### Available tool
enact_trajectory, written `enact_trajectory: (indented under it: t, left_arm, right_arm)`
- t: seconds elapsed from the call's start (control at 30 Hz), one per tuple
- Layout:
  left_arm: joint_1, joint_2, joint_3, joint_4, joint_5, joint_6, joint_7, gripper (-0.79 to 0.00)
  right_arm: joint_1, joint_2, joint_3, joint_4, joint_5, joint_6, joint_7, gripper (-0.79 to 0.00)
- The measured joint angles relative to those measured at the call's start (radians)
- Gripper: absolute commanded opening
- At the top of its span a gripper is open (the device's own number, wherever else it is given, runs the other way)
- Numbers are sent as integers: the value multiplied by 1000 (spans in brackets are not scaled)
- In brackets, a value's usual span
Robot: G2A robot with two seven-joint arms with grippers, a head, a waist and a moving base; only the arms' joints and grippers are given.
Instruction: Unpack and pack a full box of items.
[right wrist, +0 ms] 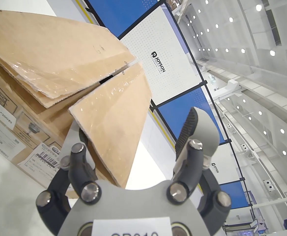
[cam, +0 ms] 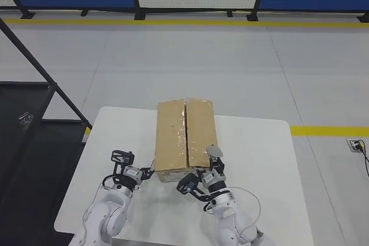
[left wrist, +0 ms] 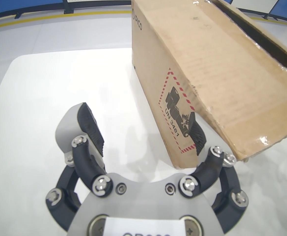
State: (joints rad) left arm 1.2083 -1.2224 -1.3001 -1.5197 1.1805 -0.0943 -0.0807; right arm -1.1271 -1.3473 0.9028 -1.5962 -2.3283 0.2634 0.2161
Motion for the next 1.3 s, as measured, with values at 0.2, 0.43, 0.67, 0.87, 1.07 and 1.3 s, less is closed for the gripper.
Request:
enact_trajectory:
  t: [0.2,0.43,0.67,0.87,1.07,1.3]
  left_arm:
    - [4,-2,11,-8,19,-8,-2,0]
    - [23,-1,13,-32,47,-34,-2,0]
    - [34,1,-32,-53,19,-18,9,0]
    - [44,8,-101,-65,-4,-9,8,0]
    - [68,18,-148,-64,28,-47,-10,0]
    - [121,35,-169,-85,109,-190,-21,0]
  right_arm:
    - [-9,-5,18,3,-1,-4,-20,-554]
    - [-23,-10,42,-6,8,-12,-49,-785]
    - [-56,-7,88,-44,61,-44,-125,-785]
    - [-105,6,154,-93,112,-108,-214,-785]
    - [-162,21,213,-136,135,-175,-297,-785]
    - [-222,35,264,-176,188,-255,-397,-785]
